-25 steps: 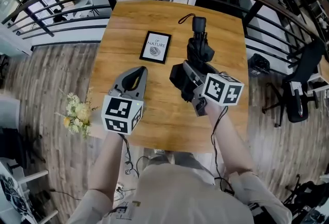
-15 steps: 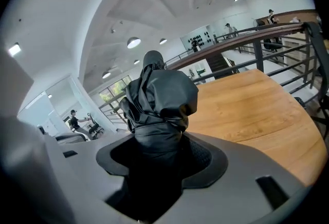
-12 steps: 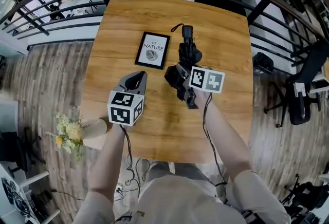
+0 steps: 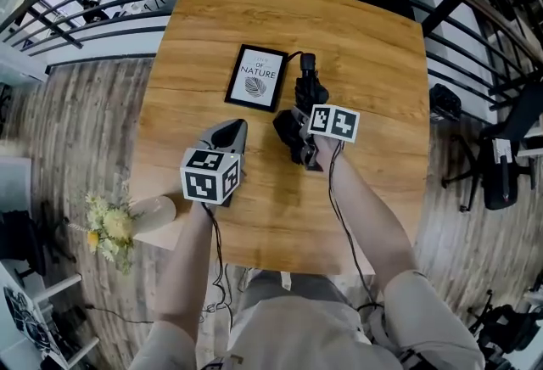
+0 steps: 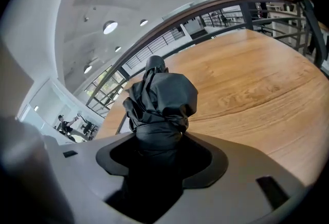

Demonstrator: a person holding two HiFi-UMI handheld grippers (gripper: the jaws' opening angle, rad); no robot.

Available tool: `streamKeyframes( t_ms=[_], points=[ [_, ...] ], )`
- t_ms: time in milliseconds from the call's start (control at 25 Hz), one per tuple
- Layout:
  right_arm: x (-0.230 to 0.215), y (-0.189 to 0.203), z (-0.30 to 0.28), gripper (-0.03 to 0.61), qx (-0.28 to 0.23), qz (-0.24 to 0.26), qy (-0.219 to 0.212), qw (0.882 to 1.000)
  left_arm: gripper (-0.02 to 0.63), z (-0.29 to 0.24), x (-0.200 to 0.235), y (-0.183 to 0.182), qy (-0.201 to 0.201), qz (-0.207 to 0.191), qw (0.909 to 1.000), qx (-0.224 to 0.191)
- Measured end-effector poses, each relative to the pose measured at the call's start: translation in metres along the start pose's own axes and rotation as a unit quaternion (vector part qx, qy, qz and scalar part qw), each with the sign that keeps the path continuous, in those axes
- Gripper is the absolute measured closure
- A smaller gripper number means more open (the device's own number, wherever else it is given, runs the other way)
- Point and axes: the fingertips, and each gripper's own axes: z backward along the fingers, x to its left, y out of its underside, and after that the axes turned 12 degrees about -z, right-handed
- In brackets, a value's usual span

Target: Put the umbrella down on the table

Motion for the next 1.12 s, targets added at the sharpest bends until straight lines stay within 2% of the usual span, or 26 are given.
streamKeyframes(
  t_ms=[240,400,480,600,800,920,1000,1120],
  points=[
    [-0.015,-0.005,-0.020,0.296,0.004,-0.003,0.035,0.999,0.597,-0.002,-0.012,0.014,0.025,0.008,0.9996,0.011],
    [-0.021,-0.004,-0.023,0.293,0.009,-0.016,0.040,0.999,0.597,0.002,-0.017,0.017,0.029,0.008,0.9995,0.013],
    [-0.020,-0.007,-0.018,0.288,0.007,0.010,0.046,0.999,0.597,0.004,-0.019,0.017,0.027,0.010,0.9995,0.014],
    [-0.003,-0.018,-0.003,0.290,-0.007,0.075,0.048,0.996,0.597,0.008,-0.019,0.015,0.020,0.011,0.9996,0.014],
    [0.056,-0.047,0.050,0.337,-0.061,0.165,0.001,0.984,0.597,0.029,-0.017,-0.012,0.006,0.006,0.9999,-0.011],
    [0.105,-0.063,0.093,0.451,-0.098,0.226,-0.042,0.968,0.597,0.051,-0.016,-0.046,-0.001,-0.015,0.9991,-0.039],
    [0.136,-0.071,0.125,0.470,-0.119,0.254,-0.066,0.958,0.597,0.070,-0.017,-0.072,-0.007,-0.030,0.9977,-0.060],
    [0.180,-0.074,0.182,0.498,-0.151,0.272,-0.114,0.944,0.597,0.104,-0.023,-0.110,-0.013,-0.047,0.9941,-0.097]
  ],
)
